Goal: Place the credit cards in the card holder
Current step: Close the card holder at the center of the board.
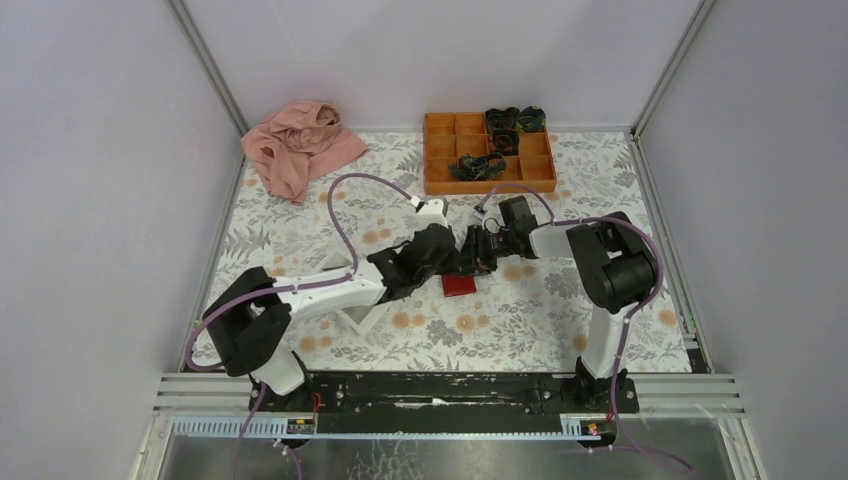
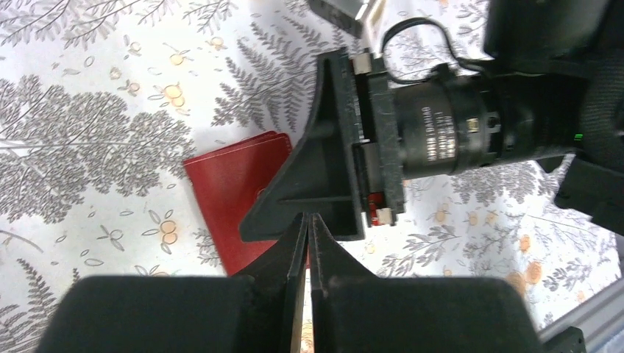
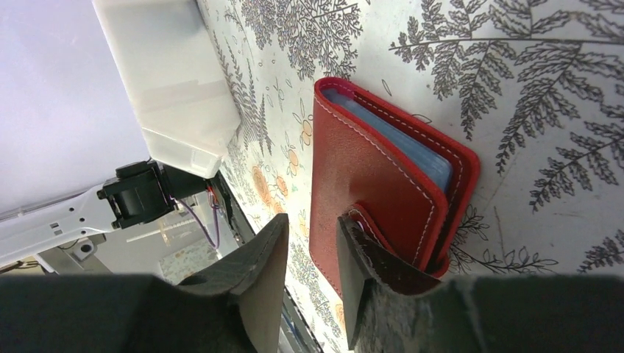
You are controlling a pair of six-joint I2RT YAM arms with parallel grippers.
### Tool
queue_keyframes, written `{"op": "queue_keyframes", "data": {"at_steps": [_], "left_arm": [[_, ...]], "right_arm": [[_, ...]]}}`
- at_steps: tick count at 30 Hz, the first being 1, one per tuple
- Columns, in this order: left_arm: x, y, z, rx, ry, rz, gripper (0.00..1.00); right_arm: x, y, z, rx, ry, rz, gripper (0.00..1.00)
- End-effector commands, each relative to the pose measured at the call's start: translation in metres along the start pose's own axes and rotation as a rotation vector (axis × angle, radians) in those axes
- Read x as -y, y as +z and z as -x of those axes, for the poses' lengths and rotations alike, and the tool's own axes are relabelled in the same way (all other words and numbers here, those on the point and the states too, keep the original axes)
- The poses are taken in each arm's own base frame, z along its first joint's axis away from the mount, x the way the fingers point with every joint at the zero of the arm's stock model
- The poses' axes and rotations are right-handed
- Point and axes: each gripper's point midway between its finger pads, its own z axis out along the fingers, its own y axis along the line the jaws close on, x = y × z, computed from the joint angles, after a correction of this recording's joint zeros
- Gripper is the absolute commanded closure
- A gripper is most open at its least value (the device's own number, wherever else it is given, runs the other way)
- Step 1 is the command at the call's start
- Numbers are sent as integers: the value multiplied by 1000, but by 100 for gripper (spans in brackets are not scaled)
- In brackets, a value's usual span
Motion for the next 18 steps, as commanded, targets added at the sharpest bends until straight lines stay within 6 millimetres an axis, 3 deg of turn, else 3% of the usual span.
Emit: {"op": "queue_keyframes", "data": {"at_steps": [1,18], "left_arm": [[-20,1,-5,20,-8,69,93],[-42,-23,20,152,-82,153,93]], "right_arm": [[28,0,-12,-2,19,-144,61],[-34,-20,9,68,-63,-15,60]]}}
